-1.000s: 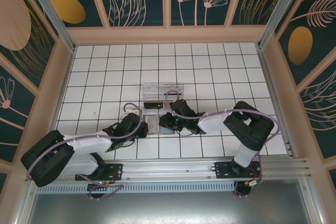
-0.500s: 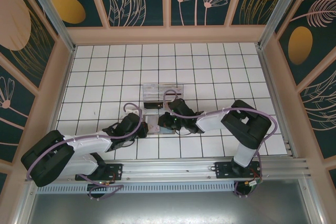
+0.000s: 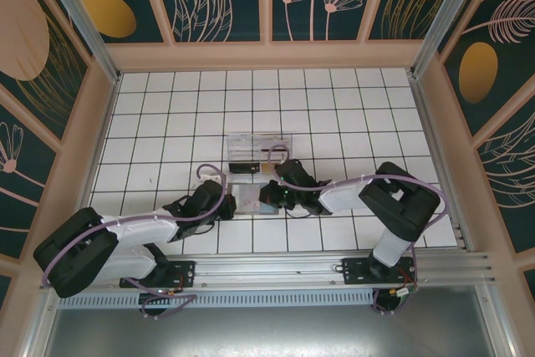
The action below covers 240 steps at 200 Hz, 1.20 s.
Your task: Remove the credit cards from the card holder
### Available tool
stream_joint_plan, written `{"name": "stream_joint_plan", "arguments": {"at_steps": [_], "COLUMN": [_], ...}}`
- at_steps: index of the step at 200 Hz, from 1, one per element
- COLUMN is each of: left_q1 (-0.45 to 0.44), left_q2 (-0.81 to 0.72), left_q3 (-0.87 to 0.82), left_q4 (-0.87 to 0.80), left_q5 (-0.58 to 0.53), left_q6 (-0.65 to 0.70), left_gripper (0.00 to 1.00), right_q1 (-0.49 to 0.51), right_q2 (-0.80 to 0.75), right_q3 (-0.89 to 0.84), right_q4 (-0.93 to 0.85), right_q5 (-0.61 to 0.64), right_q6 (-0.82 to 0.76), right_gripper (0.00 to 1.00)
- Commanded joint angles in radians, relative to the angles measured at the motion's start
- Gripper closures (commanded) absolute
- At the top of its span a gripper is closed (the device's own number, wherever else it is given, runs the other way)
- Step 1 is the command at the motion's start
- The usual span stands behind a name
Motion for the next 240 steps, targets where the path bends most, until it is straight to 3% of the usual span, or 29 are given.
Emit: {"name": "stream_joint_plan", "arguments": {"at_steps": [1, 61, 115, 145, 204, 240], "left_q1": [0.002, 0.003, 0.002, 0.003, 0.003, 0.003], "left_q2": [-0.004, -0.004, -0.033, -0.080, -0.280, -0.409], "left_q3": [-0.003, -0.001, 0.004, 0.009, 0.031, -0.005], "left_q4": [-0.040, -0.042, -0.046, -0.035, -0.067, -0.097], "left_q5": [-0.006, -0.006, -0.002, 0.008, -0.018, -0.065], "left_q6": [-0.007, -0.007, -0.002, 0.005, 0.027, 0.021], "left_gripper": [1.00, 1.00, 1.00, 1.00, 0.25, 0.03], "right_q1": [-0.020, -0.066, -0.141, -0.144, -0.121, 0.029], "right_q2": [-0.048, -0.198, -0.473, -0.628, -0.594, -0.538], "right_q3": [-0.041, -0.104, -0.153, -0.091, 0.189, 0.263], "right_q4": [-0.006, -0.067, -0.292, -0.451, -0.725, -0.706], "right_q5": [0.022, 0.040, 0.110, 0.176, 0.268, 0.493], "right_q6": [-0.010, -0.057, -0.158, -0.274, -0.670, -1.067], "right_gripper": [1.00, 1.00, 1.00, 1.00, 1.00, 1.00]}}
